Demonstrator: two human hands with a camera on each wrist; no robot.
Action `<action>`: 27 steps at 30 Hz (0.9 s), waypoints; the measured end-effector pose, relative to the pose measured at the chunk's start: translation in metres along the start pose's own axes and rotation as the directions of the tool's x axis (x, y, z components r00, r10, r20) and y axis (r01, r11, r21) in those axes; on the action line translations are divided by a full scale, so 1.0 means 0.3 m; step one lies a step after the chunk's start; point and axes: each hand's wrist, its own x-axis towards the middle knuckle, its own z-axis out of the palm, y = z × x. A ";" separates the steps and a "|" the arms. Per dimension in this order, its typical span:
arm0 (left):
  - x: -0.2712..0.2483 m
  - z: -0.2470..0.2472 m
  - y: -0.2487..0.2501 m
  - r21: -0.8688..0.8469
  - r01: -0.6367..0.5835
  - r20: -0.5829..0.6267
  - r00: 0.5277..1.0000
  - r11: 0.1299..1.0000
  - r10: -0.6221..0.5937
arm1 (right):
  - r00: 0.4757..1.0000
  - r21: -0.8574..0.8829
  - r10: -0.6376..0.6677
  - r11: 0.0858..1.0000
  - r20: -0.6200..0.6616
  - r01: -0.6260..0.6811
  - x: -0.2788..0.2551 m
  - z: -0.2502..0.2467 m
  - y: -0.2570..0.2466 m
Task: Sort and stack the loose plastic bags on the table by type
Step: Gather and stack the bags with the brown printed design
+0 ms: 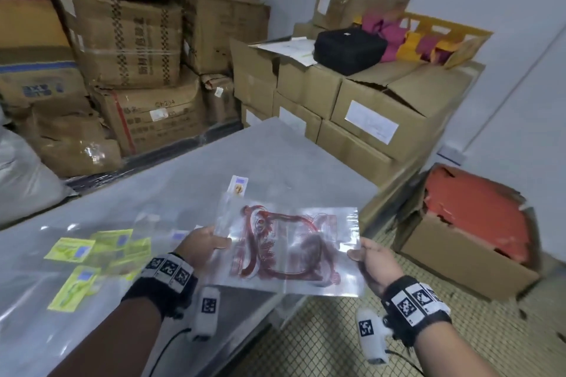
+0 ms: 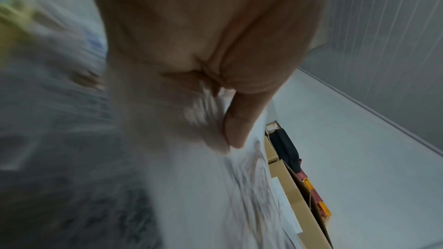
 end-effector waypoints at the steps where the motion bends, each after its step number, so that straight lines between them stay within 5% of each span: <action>1: 0.041 0.025 0.022 0.014 -0.003 0.007 1.000 1.000 0.003 | 1.000 0.023 0.000 1.000 -0.005 0.000 0.031 -0.026 -0.007; 7: 0.166 0.161 0.240 0.092 -0.018 -0.035 0.999 0.996 0.021 | 1.000 0.056 0.015 0.998 -0.024 -0.014 0.227 -0.136 -0.089; 21: 0.799 0.299 0.540 0.284 -0.011 0.023 1.000 0.959 0.005 | 0.975 -0.116 0.123 0.982 -0.184 -0.146 0.806 -0.249 -0.271; 27: 0.976 0.343 0.652 0.494 -0.080 0.042 0.997 0.866 0.069 | 0.954 -0.097 0.194 0.970 -0.231 -0.221 0.919 -0.225 -0.253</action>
